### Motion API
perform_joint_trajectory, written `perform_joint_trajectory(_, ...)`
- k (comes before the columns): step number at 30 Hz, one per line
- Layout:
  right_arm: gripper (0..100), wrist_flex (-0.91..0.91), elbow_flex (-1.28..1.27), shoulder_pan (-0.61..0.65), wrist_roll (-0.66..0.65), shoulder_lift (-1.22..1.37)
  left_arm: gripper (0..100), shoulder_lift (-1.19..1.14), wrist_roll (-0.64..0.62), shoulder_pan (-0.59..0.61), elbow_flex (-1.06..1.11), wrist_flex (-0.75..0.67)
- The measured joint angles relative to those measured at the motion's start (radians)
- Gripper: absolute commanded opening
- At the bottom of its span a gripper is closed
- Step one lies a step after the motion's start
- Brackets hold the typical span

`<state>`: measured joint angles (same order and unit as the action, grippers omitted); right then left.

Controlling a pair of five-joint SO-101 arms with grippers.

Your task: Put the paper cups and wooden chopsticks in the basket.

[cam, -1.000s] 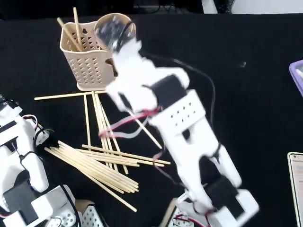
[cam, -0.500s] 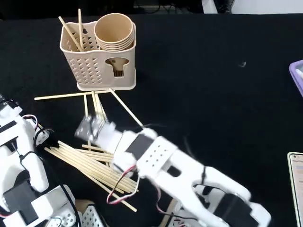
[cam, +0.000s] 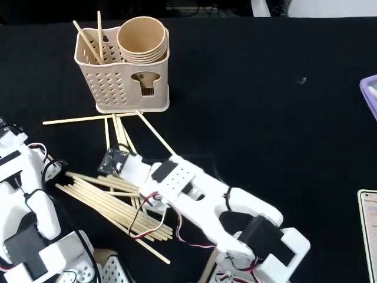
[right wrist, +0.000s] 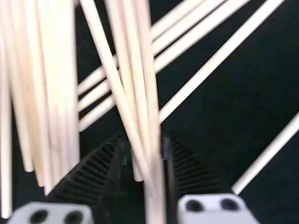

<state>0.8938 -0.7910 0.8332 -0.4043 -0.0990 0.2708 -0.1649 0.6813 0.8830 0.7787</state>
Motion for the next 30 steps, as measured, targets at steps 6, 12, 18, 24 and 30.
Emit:
perform_joint_trajectory(6, 1.1, 0.068, 0.011, -0.034, -0.031, -0.061, 18, 0.000, 0.000, 0.000, 0.000, 0.000)
perform_joint_trajectory(12, 1.1, 0.144, 0.011, -0.069, -0.037, -0.216, 18, 0.000, 0.000, 0.000, 0.000, 0.000)
perform_joint_trajectory(18, 1.1, 0.092, -0.055, -0.158, -0.098, -0.226, 18, 0.000, 0.000, 0.000, 0.000, 0.000)
perform_joint_trajectory(24, 1.1, 0.021, -0.075, -0.233, -0.109, -0.201, 18, 0.000, 0.000, 0.000, 0.000, 0.000)
perform_joint_trajectory(30, 1.1, 0.141, 0.029, -0.235, -0.110, -0.236, 18, 0.000, 0.000, 0.000, 0.000, 0.000)
